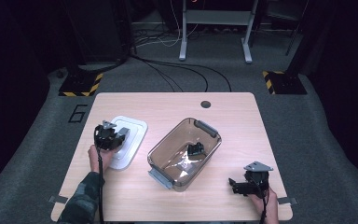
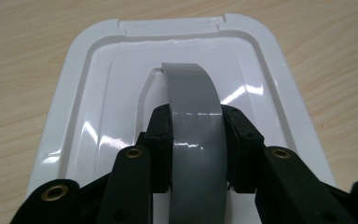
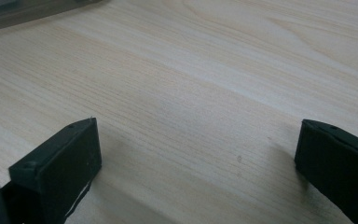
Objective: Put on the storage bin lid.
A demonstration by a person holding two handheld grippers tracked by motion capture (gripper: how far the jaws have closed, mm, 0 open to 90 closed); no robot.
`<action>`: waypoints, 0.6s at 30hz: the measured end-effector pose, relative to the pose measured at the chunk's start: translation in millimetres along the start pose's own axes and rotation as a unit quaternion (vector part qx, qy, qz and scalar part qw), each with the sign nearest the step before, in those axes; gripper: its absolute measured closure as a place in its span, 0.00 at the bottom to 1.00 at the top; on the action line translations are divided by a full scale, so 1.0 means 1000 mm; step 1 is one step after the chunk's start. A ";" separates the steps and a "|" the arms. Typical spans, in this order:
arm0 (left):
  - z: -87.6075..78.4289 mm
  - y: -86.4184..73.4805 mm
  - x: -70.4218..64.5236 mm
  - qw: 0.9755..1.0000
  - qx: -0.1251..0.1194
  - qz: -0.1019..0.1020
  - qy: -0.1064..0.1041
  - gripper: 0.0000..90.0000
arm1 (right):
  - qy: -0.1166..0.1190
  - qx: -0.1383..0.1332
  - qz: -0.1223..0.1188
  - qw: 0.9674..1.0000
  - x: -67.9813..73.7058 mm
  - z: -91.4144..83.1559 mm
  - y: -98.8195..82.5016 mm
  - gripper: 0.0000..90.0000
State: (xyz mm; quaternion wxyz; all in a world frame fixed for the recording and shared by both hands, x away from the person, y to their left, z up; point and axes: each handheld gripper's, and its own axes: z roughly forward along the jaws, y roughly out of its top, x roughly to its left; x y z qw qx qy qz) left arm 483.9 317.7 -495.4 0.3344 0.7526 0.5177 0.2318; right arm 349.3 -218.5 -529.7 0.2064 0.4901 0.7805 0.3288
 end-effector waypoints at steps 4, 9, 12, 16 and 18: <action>-0.007 0.002 0.000 1.000 0.000 0.006 -0.007 0.75 | -0.001 0.000 0.000 1.000 0.000 0.000 0.000 0.00; -0.013 0.005 -0.001 1.000 -0.005 0.004 -0.018 0.75 | -0.002 0.000 0.001 1.000 0.000 0.000 0.000 0.00; -0.018 0.007 -0.003 1.000 -0.007 0.009 -0.022 0.75 | -0.003 0.001 0.000 1.000 0.000 0.000 0.000 0.00; -0.025 0.009 -0.005 0.999 -0.002 0.024 -0.027 0.75 | -0.003 0.000 -0.001 1.000 0.000 0.000 0.000 0.00; -0.029 0.010 -0.006 0.999 -0.005 0.032 -0.029 0.75 | -0.002 0.000 0.001 1.000 0.000 0.000 0.000 0.00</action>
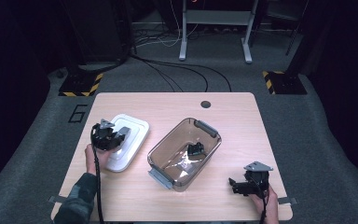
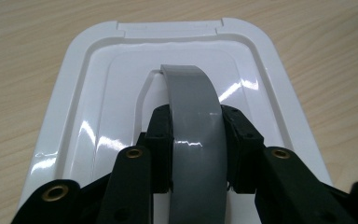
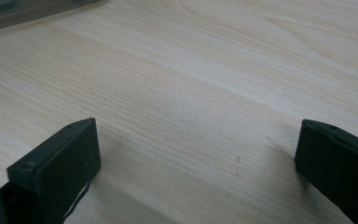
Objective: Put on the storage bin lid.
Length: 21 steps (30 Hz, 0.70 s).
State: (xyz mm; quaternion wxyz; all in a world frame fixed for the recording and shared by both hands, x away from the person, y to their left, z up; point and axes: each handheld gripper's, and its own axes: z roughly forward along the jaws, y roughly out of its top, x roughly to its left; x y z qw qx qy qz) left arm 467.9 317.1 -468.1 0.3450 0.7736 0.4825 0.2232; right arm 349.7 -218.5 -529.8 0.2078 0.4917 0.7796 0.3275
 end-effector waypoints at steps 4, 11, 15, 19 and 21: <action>-0.009 0.004 -0.001 1.000 -0.002 0.000 -0.008 0.75 | 0.000 0.000 -0.001 1.000 0.000 0.000 0.000 0.00; -0.022 0.014 -0.002 1.000 0.000 0.006 -0.015 0.75 | 0.000 0.000 0.000 1.000 0.000 0.000 0.000 0.00; -0.025 0.019 -0.002 1.000 -0.003 0.004 -0.021 0.75 | 0.000 0.000 -0.001 1.000 0.000 0.000 0.000 0.00; -0.030 0.024 -0.001 1.000 -0.002 0.007 -0.023 0.75 | 0.000 0.000 0.001 1.000 0.000 0.000 0.000 0.00; -0.031 0.026 -0.002 1.000 -0.004 0.010 -0.020 0.75 | 0.000 0.000 0.000 1.000 0.000 0.000 0.000 0.00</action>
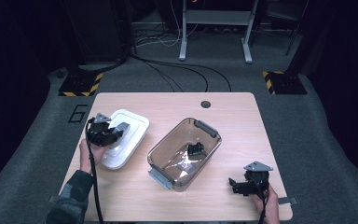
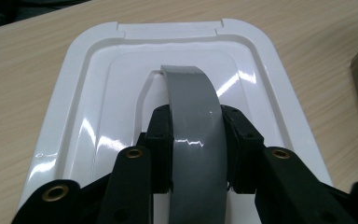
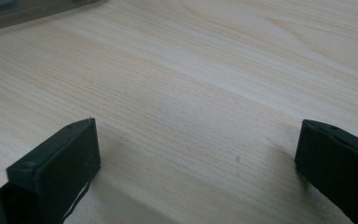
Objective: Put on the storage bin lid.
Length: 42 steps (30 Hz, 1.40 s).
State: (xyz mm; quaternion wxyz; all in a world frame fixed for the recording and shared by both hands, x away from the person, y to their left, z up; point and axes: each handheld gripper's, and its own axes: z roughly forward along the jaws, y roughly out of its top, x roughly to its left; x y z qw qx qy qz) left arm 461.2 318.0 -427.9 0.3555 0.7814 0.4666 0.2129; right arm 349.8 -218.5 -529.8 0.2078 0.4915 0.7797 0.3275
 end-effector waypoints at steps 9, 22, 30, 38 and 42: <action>-0.010 0.016 -0.004 1.000 -0.006 0.008 -0.009 0.75 | 0.000 0.001 0.001 1.000 0.000 0.000 0.000 0.00; -0.023 0.031 -0.009 1.000 -0.010 0.014 -0.019 0.75 | -0.001 0.000 0.002 1.000 0.000 0.000 0.000 0.00; -0.032 0.044 -0.015 0.999 -0.021 0.023 -0.025 0.75 | -0.001 0.001 0.002 1.000 0.000 0.000 0.000 0.00; -0.040 0.054 -0.023 0.999 -0.027 0.031 -0.035 0.75 | -0.001 0.001 0.001 1.000 0.000 0.000 0.000 0.00; -0.044 0.060 -0.028 0.998 -0.031 0.037 -0.038 0.75 | -0.001 0.000 0.000 1.000 0.000 0.000 0.000 0.00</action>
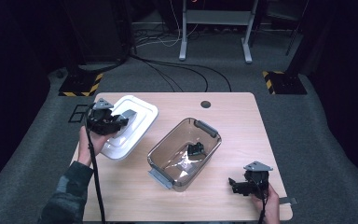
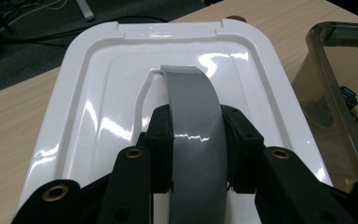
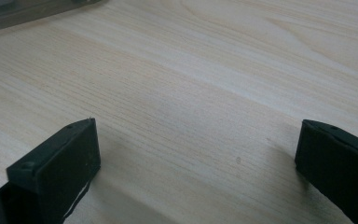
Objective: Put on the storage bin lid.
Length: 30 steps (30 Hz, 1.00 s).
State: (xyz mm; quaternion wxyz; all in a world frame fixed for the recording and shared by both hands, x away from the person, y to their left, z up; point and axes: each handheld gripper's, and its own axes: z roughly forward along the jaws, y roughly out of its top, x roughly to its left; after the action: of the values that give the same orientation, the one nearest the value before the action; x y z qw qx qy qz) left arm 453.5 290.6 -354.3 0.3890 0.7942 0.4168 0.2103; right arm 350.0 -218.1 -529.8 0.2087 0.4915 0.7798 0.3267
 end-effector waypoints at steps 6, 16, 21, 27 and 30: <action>-0.003 0.007 -0.006 1.000 -0.006 0.006 -0.003 0.75 | 0.000 0.000 0.000 1.000 0.000 0.000 0.000 0.00; -0.008 0.027 -0.021 1.000 -0.012 0.016 -0.006 0.75 | 0.000 0.000 0.000 1.000 0.000 0.000 0.000 0.00; -0.009 0.034 -0.030 1.000 -0.017 0.020 -0.012 0.75 | 0.000 0.000 0.001 1.000 0.000 0.000 0.000 0.00; -0.010 0.041 -0.041 0.999 -0.015 0.032 -0.022 0.75 | 0.000 0.001 0.001 1.000 0.000 0.000 0.000 0.00; -0.010 0.044 -0.045 0.999 -0.015 0.034 -0.026 0.75 | 0.000 0.001 0.001 1.000 0.000 0.000 0.000 0.00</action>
State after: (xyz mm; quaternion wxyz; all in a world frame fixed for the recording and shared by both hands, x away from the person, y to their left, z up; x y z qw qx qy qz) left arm 443.0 242.3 -313.6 0.4043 0.8070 0.3759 0.2095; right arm 349.7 -218.1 -529.7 0.2077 0.4924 0.7796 0.3265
